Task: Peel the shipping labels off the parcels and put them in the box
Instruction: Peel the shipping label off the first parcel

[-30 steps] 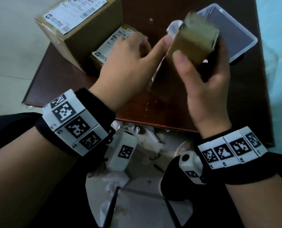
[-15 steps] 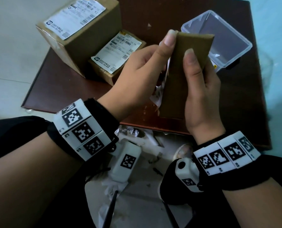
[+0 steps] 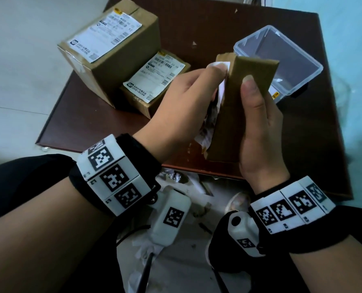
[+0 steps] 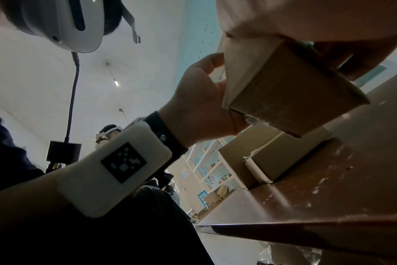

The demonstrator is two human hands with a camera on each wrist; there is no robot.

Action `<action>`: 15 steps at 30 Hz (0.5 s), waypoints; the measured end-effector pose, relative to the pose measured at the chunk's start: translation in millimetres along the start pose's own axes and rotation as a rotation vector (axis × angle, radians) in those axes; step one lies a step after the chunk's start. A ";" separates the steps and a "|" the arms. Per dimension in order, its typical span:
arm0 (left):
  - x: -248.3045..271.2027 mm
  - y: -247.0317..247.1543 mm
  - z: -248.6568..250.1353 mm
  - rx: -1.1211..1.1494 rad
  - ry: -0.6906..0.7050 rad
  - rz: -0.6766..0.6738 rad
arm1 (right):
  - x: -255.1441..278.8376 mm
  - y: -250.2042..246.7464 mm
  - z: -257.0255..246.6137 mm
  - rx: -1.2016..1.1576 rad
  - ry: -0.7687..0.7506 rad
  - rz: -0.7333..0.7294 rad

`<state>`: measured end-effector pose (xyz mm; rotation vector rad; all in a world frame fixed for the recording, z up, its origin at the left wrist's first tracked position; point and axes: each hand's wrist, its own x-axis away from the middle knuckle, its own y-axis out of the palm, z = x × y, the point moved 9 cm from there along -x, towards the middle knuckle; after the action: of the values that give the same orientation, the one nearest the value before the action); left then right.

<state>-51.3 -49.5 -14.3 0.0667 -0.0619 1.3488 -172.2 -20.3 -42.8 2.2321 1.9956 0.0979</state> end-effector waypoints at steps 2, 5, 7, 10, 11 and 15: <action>2.4 2.4 -0.4 0.009 -0.035 -0.009 | 0.1 -1.7 0.2 -0.026 0.008 0.026; 4.1 4.8 -0.1 0.004 -0.069 -0.013 | 0.3 -4.7 -2.0 -0.032 0.009 0.046; 3.5 7.0 1.9 0.002 -0.080 -0.010 | 0.4 -6.7 -4.1 -0.018 0.004 0.052; 2.0 7.7 2.9 -0.019 -0.094 0.021 | 0.3 -8.8 -6.6 -0.015 -0.010 0.071; 2.0 7.4 3.2 -0.014 -0.096 0.032 | 0.5 -8.4 -7.0 -0.014 -0.015 0.073; 1.9 11.3 1.6 0.010 -0.095 -0.008 | -0.4 -8.9 -8.3 0.010 -0.029 0.073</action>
<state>-61.9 -45.3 -12.4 0.1393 -0.1346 1.3376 -182.3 -19.2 -36.0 2.2996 1.9045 0.0632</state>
